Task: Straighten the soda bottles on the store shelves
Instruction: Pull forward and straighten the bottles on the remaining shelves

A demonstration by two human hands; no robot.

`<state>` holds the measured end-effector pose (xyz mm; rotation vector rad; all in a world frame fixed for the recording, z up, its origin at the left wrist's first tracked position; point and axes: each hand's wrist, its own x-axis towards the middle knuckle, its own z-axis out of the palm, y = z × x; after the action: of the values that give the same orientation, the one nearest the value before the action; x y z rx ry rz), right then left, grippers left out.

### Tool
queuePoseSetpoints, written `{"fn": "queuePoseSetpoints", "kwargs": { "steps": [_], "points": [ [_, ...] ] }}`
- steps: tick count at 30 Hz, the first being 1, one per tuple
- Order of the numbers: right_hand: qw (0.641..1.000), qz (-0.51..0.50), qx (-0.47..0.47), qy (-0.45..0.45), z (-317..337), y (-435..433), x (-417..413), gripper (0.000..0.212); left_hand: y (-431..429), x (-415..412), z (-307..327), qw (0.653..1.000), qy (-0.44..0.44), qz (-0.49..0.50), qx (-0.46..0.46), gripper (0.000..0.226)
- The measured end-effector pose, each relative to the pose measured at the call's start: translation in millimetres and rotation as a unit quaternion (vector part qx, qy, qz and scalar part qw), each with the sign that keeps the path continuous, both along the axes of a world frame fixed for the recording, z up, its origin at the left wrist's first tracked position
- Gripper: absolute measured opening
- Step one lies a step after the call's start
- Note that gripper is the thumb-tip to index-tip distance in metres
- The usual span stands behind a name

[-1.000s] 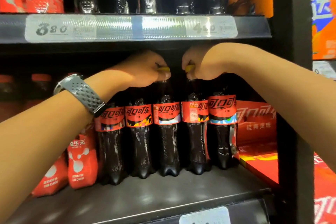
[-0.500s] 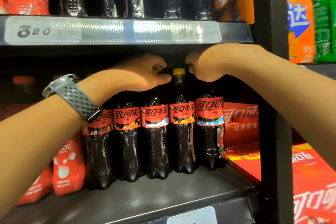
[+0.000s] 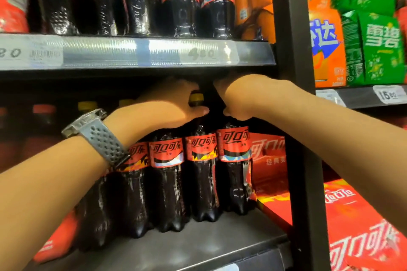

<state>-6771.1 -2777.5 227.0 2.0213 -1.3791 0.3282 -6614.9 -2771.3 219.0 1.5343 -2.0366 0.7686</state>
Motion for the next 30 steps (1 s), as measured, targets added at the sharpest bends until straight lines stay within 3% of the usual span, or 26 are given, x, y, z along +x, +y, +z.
{"fn": "queuePoseSetpoints", "kwargs": {
  "steps": [3, 6, 8, 11, 14, 17, 22, 26, 30],
  "points": [
    [0.999, 0.009, -0.036, 0.021, -11.0, 14.9, -4.6, 0.041, 21.4, 1.1, -11.8, 0.999, -0.010, 0.025, -0.028, 0.062],
    [0.986, 0.058, -0.128, 0.088, -26.3, 36.7, -18.3, 0.028, 58.4, 8.7, -35.3, 0.989, -0.078, 0.026, -0.120, 0.048],
    [0.982, 0.105, -0.129, 0.095, -30.3, 50.7, -27.9, 0.027, 84.4, 7.8, -44.0, 0.984, -0.107, -0.019, -0.142, 0.041],
    [0.977, 0.200, -0.070, -0.004, -13.0, 77.4, -35.4, 0.028, 110.3, 4.2, -33.2, 0.981, -0.074, -0.114, -0.140, 0.033],
    [0.938, 0.323, 0.003, -0.128, 11.9, 96.4, -41.9, 0.023, 123.8, 0.9, -8.9, 0.966, -0.043, -0.187, -0.174, 0.021],
    [0.899, 0.378, -0.041, -0.218, 41.4, 100.2, -50.5, 0.017, 130.5, -1.5, 25.5, 0.945, -0.024, -0.213, -0.249, 0.012],
    [0.886, 0.310, -0.213, -0.272, 99.7, 83.0, -58.8, 0.018, 120.7, 8.7, 95.4, 0.932, -0.004, -0.151, -0.330, 0.011],
    [0.883, 0.280, -0.223, -0.304, 136.7, 68.6, -51.0, 0.029, 108.2, 23.4, 150.8, 0.927, 0.005, -0.080, -0.367, 0.030],
    [0.904, 0.225, -0.190, -0.310, 167.3, 58.8, -27.6, 0.031, 95.4, 28.2, 201.3, 0.941, 0.020, -0.002, -0.338, 0.045]
  ]
}}
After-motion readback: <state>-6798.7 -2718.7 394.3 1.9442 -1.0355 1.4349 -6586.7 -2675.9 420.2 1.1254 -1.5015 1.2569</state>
